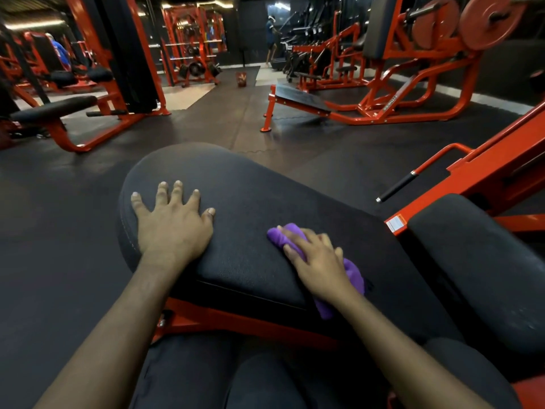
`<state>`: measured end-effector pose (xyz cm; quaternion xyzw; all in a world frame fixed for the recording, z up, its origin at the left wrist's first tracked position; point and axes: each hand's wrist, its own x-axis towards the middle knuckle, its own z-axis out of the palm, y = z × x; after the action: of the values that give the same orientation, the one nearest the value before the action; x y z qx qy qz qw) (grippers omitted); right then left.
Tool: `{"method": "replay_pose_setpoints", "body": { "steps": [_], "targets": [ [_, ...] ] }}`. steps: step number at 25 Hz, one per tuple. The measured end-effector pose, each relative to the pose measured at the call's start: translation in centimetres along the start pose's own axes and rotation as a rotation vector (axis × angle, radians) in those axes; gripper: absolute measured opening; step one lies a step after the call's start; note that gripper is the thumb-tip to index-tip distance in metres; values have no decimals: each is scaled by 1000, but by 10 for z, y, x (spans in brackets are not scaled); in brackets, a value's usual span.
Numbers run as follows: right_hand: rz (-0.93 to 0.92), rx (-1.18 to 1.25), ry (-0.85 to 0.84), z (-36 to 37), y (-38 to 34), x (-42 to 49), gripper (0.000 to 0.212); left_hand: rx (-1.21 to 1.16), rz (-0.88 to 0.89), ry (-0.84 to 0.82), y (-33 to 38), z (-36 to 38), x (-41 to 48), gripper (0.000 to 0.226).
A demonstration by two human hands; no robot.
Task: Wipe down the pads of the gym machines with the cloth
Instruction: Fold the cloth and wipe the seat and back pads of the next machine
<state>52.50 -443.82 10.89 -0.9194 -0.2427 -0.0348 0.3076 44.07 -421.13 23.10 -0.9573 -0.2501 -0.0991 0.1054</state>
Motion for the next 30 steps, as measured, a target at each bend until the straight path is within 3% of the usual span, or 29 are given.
{"method": "replay_pose_setpoints", "body": {
  "steps": [4,14,23,28,30],
  "targets": [
    [7,30,6,1,5,-8,44,35,27,7,28,4,-12,61],
    [341,19,2,17,54,164,47,162,44,85,40,16,-11,62],
    [186,10,36,1,52,18,48,103,66,78,39,15,-17,70],
    [368,-3,152,1,39,-16,46,33,105,107,39,15,-19,63],
    [301,-12,195,8,-5,-8,46,11,103,112,39,15,-19,62]
  ]
}}
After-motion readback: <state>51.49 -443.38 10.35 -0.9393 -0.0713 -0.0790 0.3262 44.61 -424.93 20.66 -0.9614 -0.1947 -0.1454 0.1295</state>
